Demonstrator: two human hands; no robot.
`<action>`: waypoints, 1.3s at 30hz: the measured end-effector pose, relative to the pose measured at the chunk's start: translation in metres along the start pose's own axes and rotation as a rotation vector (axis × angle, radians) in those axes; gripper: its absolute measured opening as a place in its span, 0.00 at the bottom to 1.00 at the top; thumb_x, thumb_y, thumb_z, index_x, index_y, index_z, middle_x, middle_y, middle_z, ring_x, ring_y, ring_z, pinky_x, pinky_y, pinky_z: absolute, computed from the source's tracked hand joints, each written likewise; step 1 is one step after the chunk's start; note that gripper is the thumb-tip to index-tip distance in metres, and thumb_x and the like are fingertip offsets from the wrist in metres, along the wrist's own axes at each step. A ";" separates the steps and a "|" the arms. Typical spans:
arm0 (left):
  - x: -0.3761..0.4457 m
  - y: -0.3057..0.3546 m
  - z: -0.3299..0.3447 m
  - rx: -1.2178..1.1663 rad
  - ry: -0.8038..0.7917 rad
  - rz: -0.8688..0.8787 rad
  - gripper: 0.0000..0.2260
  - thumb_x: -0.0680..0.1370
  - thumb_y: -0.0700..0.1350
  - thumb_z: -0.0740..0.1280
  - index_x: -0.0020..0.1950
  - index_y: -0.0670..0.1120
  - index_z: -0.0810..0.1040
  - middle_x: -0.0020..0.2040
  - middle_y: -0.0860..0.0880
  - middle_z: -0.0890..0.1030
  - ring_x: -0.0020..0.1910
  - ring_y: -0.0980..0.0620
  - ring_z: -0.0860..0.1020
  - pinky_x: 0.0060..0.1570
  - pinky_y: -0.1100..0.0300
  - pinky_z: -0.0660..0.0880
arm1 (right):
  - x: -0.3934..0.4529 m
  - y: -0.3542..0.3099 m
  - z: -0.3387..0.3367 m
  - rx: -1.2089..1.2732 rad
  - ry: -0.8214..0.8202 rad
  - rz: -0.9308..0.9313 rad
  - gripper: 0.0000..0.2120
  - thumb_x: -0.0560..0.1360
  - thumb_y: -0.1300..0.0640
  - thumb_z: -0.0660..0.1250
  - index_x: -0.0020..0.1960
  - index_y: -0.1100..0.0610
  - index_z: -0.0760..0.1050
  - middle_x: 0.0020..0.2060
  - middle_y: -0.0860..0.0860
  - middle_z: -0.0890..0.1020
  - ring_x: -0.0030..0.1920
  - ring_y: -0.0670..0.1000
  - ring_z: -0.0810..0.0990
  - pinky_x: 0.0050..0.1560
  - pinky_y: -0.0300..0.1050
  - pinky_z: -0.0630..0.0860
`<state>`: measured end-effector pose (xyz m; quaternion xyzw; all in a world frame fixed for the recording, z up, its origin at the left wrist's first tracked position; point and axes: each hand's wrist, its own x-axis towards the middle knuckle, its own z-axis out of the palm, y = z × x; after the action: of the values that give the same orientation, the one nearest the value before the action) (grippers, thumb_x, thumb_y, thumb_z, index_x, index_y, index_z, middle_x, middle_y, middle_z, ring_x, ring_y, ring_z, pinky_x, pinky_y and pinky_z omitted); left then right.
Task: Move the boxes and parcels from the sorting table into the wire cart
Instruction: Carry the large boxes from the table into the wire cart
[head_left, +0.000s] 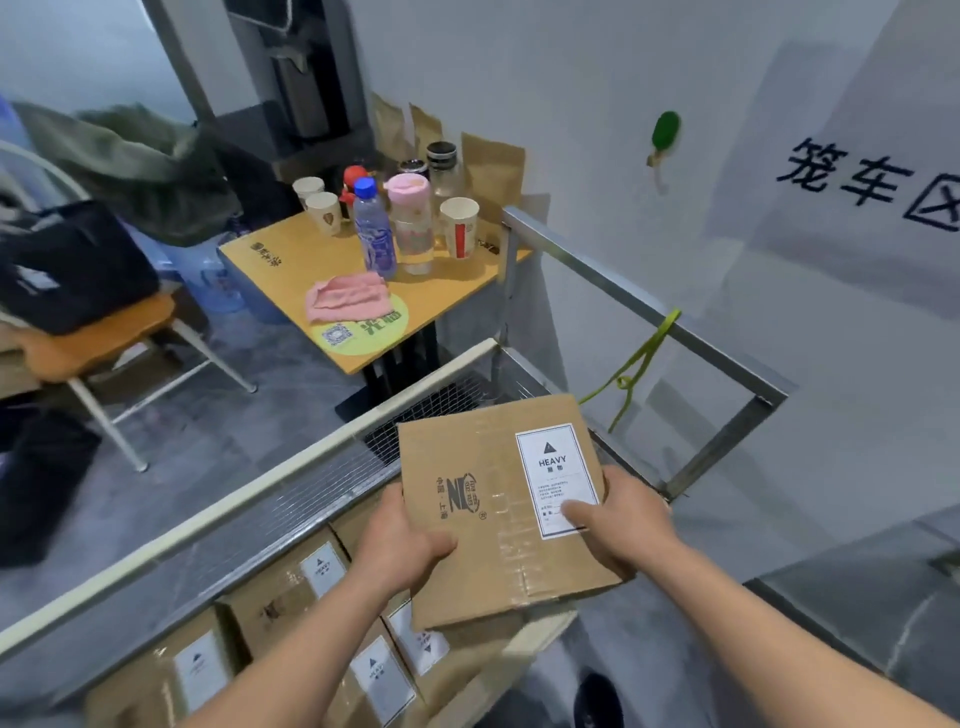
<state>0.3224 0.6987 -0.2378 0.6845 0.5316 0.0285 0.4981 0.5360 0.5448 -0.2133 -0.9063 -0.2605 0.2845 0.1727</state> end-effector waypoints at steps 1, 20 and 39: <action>0.008 -0.003 0.001 -0.017 0.015 -0.028 0.29 0.67 0.42 0.79 0.62 0.49 0.70 0.53 0.54 0.81 0.49 0.56 0.79 0.42 0.59 0.75 | 0.017 -0.004 0.003 -0.011 -0.019 -0.025 0.19 0.70 0.44 0.71 0.58 0.48 0.75 0.54 0.47 0.84 0.52 0.53 0.81 0.48 0.48 0.76; 0.153 -0.069 0.189 -0.173 -0.036 -0.327 0.25 0.74 0.38 0.73 0.66 0.51 0.68 0.54 0.55 0.77 0.54 0.53 0.76 0.53 0.59 0.73 | 0.244 0.095 0.095 -0.234 -0.233 -0.077 0.23 0.74 0.52 0.73 0.65 0.55 0.71 0.58 0.53 0.83 0.57 0.60 0.81 0.44 0.47 0.69; 0.215 -0.121 0.261 -0.127 -0.169 -0.442 0.24 0.78 0.40 0.70 0.71 0.48 0.66 0.62 0.50 0.79 0.55 0.52 0.75 0.56 0.60 0.72 | 0.318 0.154 0.165 -0.315 -0.284 -0.045 0.17 0.76 0.49 0.71 0.60 0.52 0.70 0.46 0.48 0.80 0.43 0.55 0.78 0.43 0.49 0.76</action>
<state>0.4794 0.6835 -0.5608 0.5188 0.6220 -0.1050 0.5770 0.7174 0.6294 -0.5483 -0.8668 -0.3437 0.3613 -0.0031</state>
